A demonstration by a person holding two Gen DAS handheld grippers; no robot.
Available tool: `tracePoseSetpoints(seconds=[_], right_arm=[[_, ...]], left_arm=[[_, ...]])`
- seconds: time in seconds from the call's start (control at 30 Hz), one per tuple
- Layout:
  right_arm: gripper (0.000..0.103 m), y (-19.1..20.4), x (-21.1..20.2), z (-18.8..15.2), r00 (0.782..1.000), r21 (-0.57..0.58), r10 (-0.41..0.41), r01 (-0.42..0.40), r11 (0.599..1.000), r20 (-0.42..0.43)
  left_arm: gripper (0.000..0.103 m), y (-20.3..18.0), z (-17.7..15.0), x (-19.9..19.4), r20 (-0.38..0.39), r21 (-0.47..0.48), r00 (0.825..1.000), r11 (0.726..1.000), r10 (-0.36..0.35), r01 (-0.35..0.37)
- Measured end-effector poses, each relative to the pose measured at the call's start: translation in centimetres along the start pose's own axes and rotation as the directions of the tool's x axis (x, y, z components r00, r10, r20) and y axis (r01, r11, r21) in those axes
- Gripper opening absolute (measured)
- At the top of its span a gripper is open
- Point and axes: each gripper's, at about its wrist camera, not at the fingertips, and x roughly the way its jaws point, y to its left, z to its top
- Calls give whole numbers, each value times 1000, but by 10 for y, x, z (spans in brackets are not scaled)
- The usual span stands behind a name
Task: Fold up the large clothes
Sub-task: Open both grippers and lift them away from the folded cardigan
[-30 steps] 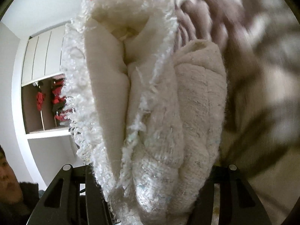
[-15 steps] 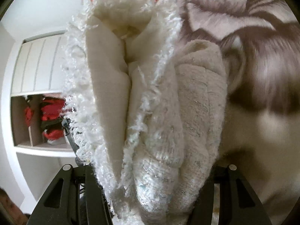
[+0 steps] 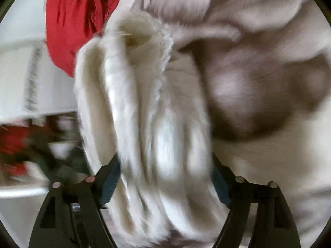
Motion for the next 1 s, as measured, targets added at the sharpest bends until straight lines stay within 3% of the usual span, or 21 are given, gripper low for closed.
tracePoseSetpoints(seconds=[0.03,0.1,0.13,0.17,0.2,0.23,0.37,0.6,0.73,0.87,0.93,1.0], right_arm=[[91,11,-10,-15,993,-26,-114,115,993,40],[91,46,-19,-59,940,-55,-313,323,945,138],[91,60,-25,-77,915,-59,-366,380,923,168],[91,78,-33,-100,877,-64,-425,449,891,223],[92,67,-56,-101,859,-66,-446,475,877,250],[92,82,-64,-121,834,-62,-470,506,860,290],[92,96,-131,-147,776,13,-507,543,840,376],[92,147,-244,-221,728,55,-508,548,835,460],[92,190,-326,-288,695,52,-496,553,831,521],[92,221,-394,-344,679,49,-467,538,841,566],[92,237,-427,-372,662,42,-457,542,839,594],[92,254,-464,-406,631,42,-454,556,830,629]], left_arm=[[91,0,-3,-6,6,-3,1000,1000,18,-18],[92,-3,-15,-27,20,-12,998,998,59,-58],[92,-7,-23,-42,32,-15,996,997,78,-77],[93,-11,-26,-53,38,-21,995,996,90,-89],[93,-15,-34,-70,44,-27,994,994,103,-102],[93,-20,-35,-77,47,-31,993,994,105,-103],[93,-34,-51,-133,63,-57,992,993,105,-102],[93,-59,-76,-269,150,-58,983,994,101,-93],[93,-71,-93,-350,195,-69,976,994,92,-80],[93,-86,-112,-426,227,-74,970,995,85,-70],[93,-97,-124,-465,253,-72,963,994,92,-76],[93,-106,-137,-501,285,-65,954,995,95,-80]])
